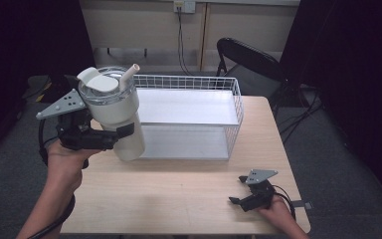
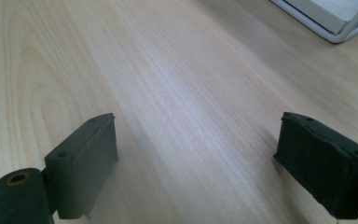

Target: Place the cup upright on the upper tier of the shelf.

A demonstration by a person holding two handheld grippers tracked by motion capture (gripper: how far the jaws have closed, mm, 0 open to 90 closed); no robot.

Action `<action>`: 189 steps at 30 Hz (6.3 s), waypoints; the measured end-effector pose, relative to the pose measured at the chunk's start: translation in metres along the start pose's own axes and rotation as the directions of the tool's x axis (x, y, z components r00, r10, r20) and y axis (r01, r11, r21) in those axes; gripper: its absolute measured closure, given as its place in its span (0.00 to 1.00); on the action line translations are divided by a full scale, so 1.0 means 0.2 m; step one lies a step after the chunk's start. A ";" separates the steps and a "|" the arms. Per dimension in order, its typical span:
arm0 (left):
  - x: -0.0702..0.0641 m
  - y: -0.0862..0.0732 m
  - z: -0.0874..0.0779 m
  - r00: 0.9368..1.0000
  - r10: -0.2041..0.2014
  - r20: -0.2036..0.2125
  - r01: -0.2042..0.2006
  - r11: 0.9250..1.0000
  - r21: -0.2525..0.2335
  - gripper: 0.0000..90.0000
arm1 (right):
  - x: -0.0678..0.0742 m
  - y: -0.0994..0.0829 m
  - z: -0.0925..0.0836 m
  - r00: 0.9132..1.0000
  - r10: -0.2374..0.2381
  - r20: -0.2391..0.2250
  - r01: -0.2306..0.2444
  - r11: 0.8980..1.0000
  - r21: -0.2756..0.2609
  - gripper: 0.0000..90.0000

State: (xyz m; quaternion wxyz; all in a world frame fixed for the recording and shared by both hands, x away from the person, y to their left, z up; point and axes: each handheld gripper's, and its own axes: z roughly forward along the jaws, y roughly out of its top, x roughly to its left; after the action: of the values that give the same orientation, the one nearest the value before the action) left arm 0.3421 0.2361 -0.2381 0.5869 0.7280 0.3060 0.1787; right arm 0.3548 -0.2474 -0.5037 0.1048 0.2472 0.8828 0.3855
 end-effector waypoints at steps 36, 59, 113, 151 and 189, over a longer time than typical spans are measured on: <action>0.08 0.25 0.06 1.000 -0.009 -0.026 0.008 1.000 -0.025 0.11 | 0.00 0.00 0.00 1.000 0.000 0.000 0.000 1.000 0.000 0.13; 0.14 0.32 0.17 0.999 0.002 -0.051 -0.004 1.000 -0.027 0.11 | 0.00 0.00 0.00 1.000 0.000 -0.001 0.000 1.000 0.001 0.13; 0.25 0.32 0.47 0.996 0.000 -0.088 -0.002 1.000 -0.019 0.11 | 0.00 0.00 0.00 1.000 0.000 -0.001 0.000 1.000 0.001 0.13; 0.30 0.28 0.65 0.992 0.012 -0.124 -0.012 1.000 -0.004 0.11 | 0.00 0.00 0.00 1.000 0.000 -0.001 0.000 1.000 0.000 0.13; 0.30 0.24 0.87 0.991 0.018 -0.130 -0.016 1.000 0.020 0.11 | 0.00 0.00 0.00 1.000 0.000 -0.002 0.000 1.000 0.000 0.13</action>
State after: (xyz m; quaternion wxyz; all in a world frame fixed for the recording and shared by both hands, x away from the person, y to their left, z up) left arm 0.5063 0.1401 -0.2413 0.5575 0.7229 0.3388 0.2278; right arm 0.3549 -0.2475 -0.5036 0.1040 0.2470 0.8828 0.3858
